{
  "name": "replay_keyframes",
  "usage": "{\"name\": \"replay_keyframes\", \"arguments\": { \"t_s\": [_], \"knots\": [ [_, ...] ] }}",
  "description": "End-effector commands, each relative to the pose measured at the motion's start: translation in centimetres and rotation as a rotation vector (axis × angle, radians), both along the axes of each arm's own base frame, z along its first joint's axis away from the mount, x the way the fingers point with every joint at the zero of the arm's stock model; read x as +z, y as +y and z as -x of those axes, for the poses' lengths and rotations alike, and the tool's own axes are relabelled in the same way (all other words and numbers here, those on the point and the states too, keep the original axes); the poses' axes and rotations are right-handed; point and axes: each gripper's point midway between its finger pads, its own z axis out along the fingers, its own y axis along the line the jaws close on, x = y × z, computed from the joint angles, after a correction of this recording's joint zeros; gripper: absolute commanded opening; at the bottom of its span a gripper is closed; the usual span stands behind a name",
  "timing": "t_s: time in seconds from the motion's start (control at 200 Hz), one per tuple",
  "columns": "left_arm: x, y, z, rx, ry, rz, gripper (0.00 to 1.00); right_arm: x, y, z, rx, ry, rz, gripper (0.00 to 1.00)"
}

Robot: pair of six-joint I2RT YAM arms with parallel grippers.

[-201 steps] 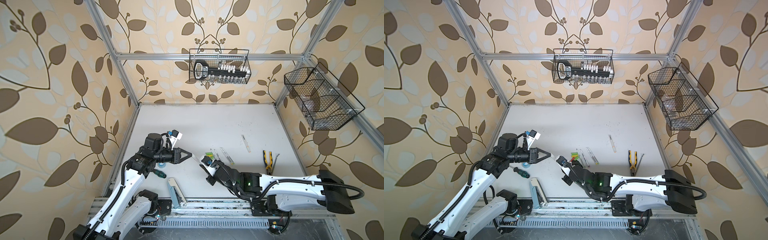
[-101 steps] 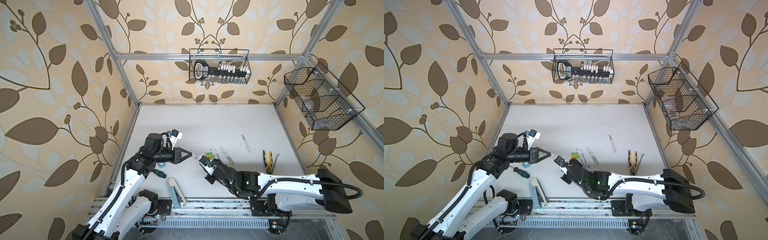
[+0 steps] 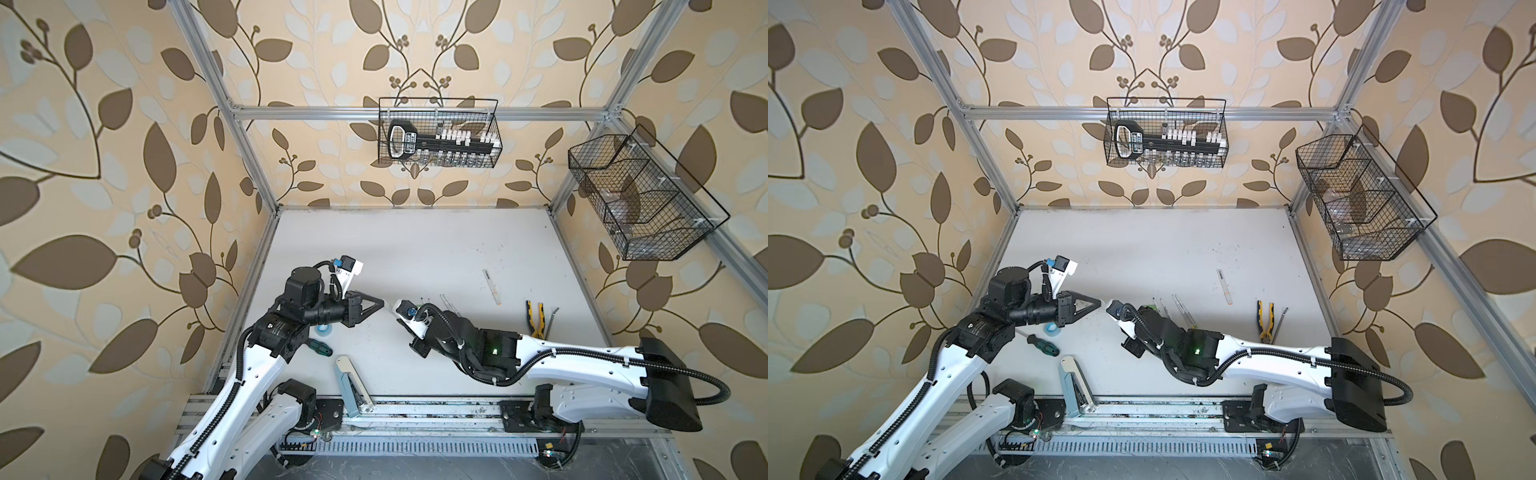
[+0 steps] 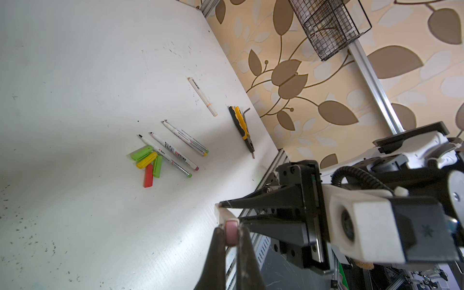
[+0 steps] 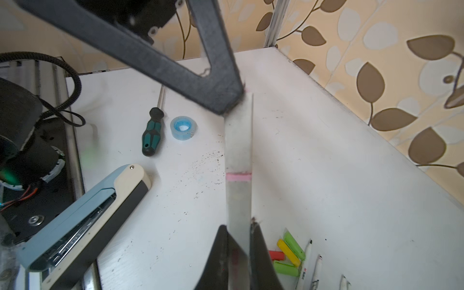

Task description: Insert the pens into the pen caps

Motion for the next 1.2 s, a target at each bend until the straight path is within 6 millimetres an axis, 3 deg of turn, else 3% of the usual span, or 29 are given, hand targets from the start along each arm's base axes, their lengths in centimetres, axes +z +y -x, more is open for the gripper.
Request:
{"name": "replay_keyframes", "arguments": {
  "t_s": [0.0, 0.25, 0.51, 0.945, 1.195],
  "knots": [
    [-0.2, -2.1, 4.2, -0.219, 0.089, 0.073, 0.00, 10.7, 3.2, 1.4, 0.145, -0.087, -0.359, 0.06],
    [-1.7, -3.6, 6.0, -0.298, 0.128, 0.006, 0.00, 10.0, 2.2, 1.3, 0.098, -0.140, -0.262, 0.05],
    [-3.0, -2.8, 4.6, -0.205, 0.116, -0.092, 0.00, 10.9, 1.3, 1.7, 0.095, -0.168, -0.265, 0.05],
    [-3.4, -0.8, 2.9, -0.051, 0.074, -0.194, 0.00, 8.7, 0.8, 1.6, 0.058, -0.120, -0.224, 0.05],
    [-2.8, -0.1, 2.8, -0.011, 0.039, -0.193, 0.15, 7.7, -0.1, 0.7, 0.004, -0.084, -0.203, 0.07]
  ]
}}
